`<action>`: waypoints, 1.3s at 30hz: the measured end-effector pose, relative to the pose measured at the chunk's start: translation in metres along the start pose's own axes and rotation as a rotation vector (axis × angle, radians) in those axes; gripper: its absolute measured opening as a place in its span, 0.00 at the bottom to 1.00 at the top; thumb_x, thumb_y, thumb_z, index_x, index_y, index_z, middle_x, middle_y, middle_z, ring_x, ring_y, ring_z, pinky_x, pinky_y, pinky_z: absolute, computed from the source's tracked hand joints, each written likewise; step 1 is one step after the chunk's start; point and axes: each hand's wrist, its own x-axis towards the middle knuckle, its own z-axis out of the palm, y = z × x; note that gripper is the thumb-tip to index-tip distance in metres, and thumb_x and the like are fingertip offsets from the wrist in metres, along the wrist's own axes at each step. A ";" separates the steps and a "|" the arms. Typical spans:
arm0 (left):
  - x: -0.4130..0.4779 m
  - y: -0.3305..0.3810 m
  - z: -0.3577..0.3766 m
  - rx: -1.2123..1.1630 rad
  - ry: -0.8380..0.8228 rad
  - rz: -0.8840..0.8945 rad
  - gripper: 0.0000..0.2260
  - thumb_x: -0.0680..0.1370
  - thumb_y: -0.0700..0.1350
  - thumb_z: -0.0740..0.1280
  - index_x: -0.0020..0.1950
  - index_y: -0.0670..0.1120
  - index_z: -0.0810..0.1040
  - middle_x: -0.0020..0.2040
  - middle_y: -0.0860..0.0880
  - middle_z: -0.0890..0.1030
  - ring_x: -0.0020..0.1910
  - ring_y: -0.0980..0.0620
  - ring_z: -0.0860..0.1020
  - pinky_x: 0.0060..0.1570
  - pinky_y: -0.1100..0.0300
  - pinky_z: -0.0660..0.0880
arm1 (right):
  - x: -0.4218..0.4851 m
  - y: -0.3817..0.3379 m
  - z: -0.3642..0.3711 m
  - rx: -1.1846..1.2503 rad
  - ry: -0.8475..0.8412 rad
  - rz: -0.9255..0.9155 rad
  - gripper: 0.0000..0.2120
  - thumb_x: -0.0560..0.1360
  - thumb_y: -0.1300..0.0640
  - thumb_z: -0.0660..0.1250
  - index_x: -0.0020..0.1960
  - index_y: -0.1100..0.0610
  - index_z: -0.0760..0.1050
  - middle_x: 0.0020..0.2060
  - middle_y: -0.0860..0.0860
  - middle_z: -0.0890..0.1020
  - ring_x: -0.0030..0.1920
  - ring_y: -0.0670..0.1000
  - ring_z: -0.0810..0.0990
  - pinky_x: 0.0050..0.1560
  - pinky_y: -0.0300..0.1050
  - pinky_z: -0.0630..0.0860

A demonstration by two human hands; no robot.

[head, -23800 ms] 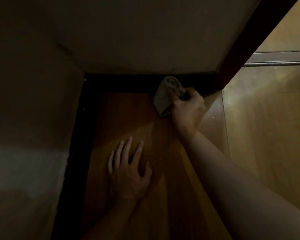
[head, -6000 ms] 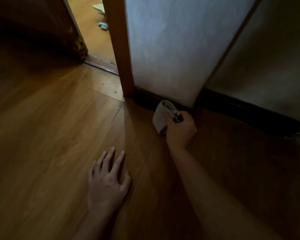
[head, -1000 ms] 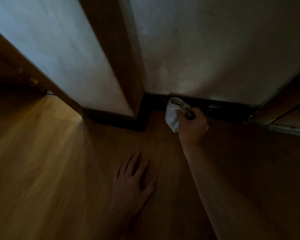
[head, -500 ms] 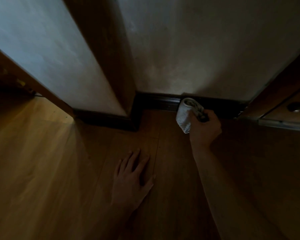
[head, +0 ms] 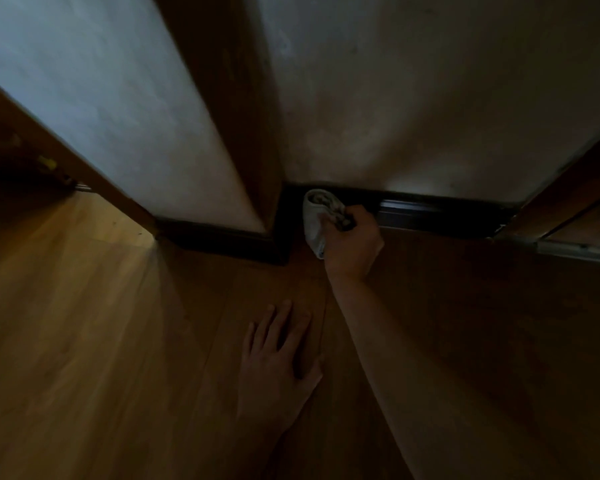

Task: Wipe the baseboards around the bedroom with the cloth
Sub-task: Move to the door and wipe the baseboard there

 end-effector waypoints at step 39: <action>0.016 0.027 0.006 -0.005 -0.043 0.078 0.30 0.79 0.70 0.56 0.79 0.60 0.65 0.81 0.53 0.61 0.81 0.51 0.55 0.77 0.47 0.51 | 0.035 0.032 -0.088 -0.040 0.138 0.059 0.13 0.70 0.54 0.79 0.50 0.60 0.82 0.45 0.55 0.84 0.45 0.51 0.82 0.44 0.44 0.78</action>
